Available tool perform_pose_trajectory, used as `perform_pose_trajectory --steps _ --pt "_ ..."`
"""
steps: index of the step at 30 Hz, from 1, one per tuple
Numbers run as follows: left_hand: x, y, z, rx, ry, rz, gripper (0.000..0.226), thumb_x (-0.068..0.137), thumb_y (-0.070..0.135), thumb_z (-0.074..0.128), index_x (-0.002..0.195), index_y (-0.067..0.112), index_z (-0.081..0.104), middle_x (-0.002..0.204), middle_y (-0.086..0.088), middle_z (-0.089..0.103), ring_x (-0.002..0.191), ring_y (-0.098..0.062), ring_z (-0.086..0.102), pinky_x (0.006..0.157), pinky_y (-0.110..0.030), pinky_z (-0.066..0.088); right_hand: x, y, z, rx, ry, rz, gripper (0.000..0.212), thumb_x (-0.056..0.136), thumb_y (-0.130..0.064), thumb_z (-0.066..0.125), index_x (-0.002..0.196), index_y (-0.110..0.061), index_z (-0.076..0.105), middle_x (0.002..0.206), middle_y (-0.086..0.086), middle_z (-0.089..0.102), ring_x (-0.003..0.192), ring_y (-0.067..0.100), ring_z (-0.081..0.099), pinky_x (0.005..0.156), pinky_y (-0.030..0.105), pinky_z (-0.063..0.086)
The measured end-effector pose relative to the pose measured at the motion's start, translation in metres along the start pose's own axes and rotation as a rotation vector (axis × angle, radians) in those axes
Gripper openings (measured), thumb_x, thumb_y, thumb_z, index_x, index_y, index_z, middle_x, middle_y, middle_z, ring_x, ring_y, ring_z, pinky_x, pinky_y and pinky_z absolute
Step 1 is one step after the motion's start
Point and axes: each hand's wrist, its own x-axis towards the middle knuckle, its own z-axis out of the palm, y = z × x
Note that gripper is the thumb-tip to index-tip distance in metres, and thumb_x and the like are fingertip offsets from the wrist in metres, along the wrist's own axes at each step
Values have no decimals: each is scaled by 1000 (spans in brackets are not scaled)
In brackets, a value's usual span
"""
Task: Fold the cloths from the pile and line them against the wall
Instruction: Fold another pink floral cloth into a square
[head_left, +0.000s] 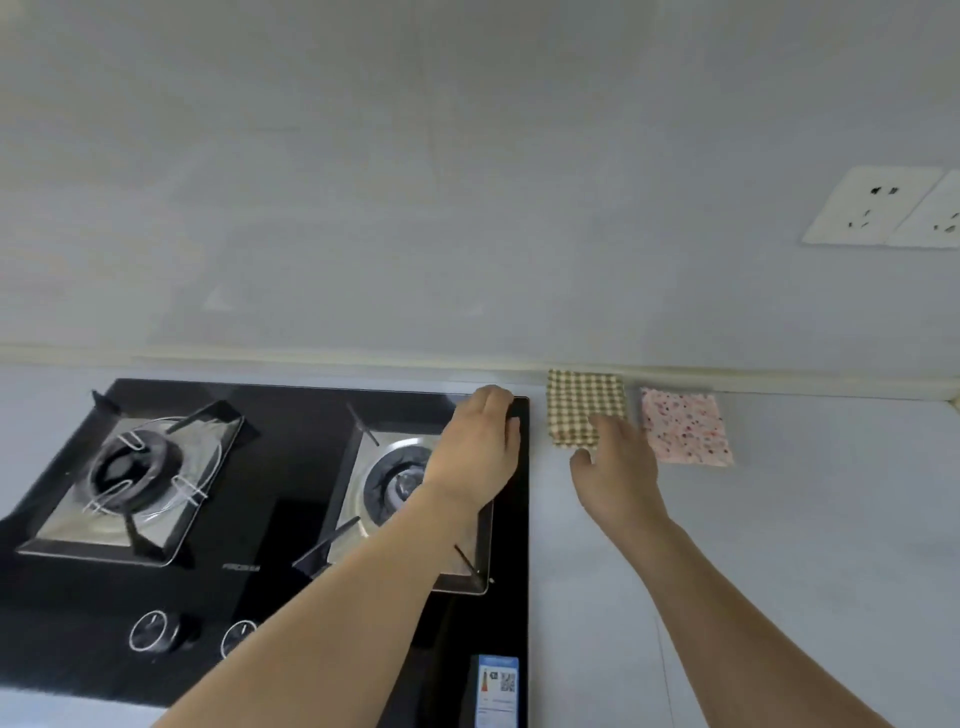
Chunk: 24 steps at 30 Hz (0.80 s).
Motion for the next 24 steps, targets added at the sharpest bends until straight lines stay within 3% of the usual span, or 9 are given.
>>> perform_pose_trajectory --steps 5,11,24 --pt "-22 -70 -80 28 59 16 36 100 20 41 135 9 46 135 -5 50 125 -23 44 96 -31 39 -25 -97 28 34 7 -82 46 90 -13 53 135 -9 46 137 8 50 128 26 43 110 38 30" --pt "-49 -169 -172 73 104 73 43 101 24 41 143 15 38 143 -3 46 132 -22 41 101 -35 41 -59 -210 74 135 -38 -82 52 93 -17 53 143 -16 36 147 1 40 135 20 37 112 37 33" --pt "-138 -331 -297 115 163 -180 45 101 29 40 145 17 35 147 -1 42 133 -21 39 106 -35 36 -108 -388 165 131 -212 -273 59 96 -18 52 148 -18 26 152 1 34 138 23 36 113 40 32"
